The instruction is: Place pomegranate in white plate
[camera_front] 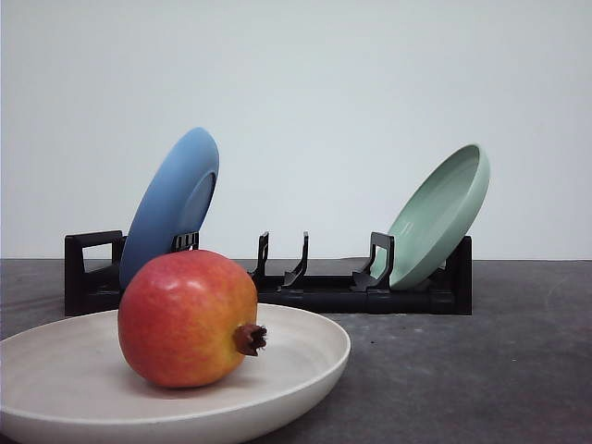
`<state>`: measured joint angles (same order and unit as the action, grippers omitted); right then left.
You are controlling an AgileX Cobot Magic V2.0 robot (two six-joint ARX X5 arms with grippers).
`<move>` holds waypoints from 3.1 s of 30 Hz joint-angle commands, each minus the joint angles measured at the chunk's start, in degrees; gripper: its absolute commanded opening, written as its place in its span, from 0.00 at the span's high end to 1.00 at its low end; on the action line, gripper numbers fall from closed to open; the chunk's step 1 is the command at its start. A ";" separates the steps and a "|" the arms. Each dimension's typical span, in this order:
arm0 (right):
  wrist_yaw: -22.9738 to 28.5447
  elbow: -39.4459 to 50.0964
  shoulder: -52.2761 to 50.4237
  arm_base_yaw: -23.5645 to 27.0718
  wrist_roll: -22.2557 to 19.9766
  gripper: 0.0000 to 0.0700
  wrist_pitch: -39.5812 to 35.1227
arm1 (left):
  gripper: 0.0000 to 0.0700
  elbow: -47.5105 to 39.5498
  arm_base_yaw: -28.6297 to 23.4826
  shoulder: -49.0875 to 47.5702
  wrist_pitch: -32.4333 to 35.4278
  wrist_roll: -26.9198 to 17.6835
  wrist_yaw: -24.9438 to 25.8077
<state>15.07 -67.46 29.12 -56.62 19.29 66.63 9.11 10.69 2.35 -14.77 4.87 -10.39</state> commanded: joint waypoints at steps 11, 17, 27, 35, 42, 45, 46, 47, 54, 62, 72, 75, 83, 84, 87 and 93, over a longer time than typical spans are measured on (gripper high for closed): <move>0.19 -0.76 0.31 -0.66 -0.68 0.94 -0.56 | 1.00 -8.44 -7.58 -2.18 4.52 -3.35 5.18; 0.17 -0.76 0.32 -0.66 -0.68 0.94 -0.55 | 1.00 -8.44 -7.58 -2.18 3.89 -5.04 5.94; 0.20 -0.76 0.31 -0.66 -0.68 0.94 -0.56 | 1.00 -8.42 -7.58 -2.18 4.11 -4.36 5.94; 0.17 -0.76 0.32 -0.66 -0.68 0.94 -0.55 | 1.00 -8.42 -7.58 -2.18 4.11 -4.36 5.94; 0.17 -0.76 0.31 -0.66 -0.68 0.94 -0.55 | 1.00 -8.42 -7.58 -2.18 4.11 -4.36 5.94; 0.18 -0.76 0.31 -0.66 -0.68 0.94 -0.56 | 1.00 -8.42 -7.58 -2.18 4.11 -4.36 5.94; 0.20 -0.76 0.31 -0.66 -0.68 0.94 -0.58 | 1.00 -8.42 -7.58 -2.18 4.11 -4.36 5.94; 0.19 -0.73 0.29 -0.66 -0.68 0.94 -0.59 | 1.00 -8.42 -7.58 -2.18 4.11 -4.36 5.94; -0.12 1.28 0.26 9.52 -5.80 0.94 -2.42 | 1.00 -8.42 -7.58 -2.18 4.11 -4.36 5.93; 0.26 15.77 -3.03 32.35 -13.16 0.94 -21.38 | 1.00 -8.42 -7.58 -2.18 4.11 -4.36 5.94; -4.53 48.49 -17.55 49.09 -27.65 0.94 -61.37 | 1.00 -8.42 -7.58 -2.18 4.11 -4.36 5.93; -4.27 55.20 -21.98 51.08 -29.35 0.94 -65.33 | 1.00 -8.42 -7.58 -2.18 4.11 -4.36 5.94; -4.59 65.55 -28.91 52.83 -28.58 0.94 -67.46 | 1.00 -8.42 -7.58 -2.18 4.11 -4.36 5.93; -4.59 66.21 -28.92 52.86 -27.91 0.94 -67.64 | 1.00 -8.42 -7.58 -2.18 4.11 -4.36 5.94; -4.56 66.90 -28.92 52.89 -25.66 0.94 -65.16 | 1.00 -8.42 -7.58 -2.18 4.11 -4.36 5.94; -4.61 66.90 -28.92 52.89 -23.37 0.94 -59.48 | 1.00 -8.42 -7.58 -2.18 4.11 -4.36 5.93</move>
<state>10.50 -0.84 0.30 -3.73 -5.79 6.99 1.23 3.11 0.30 -10.31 0.21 -4.58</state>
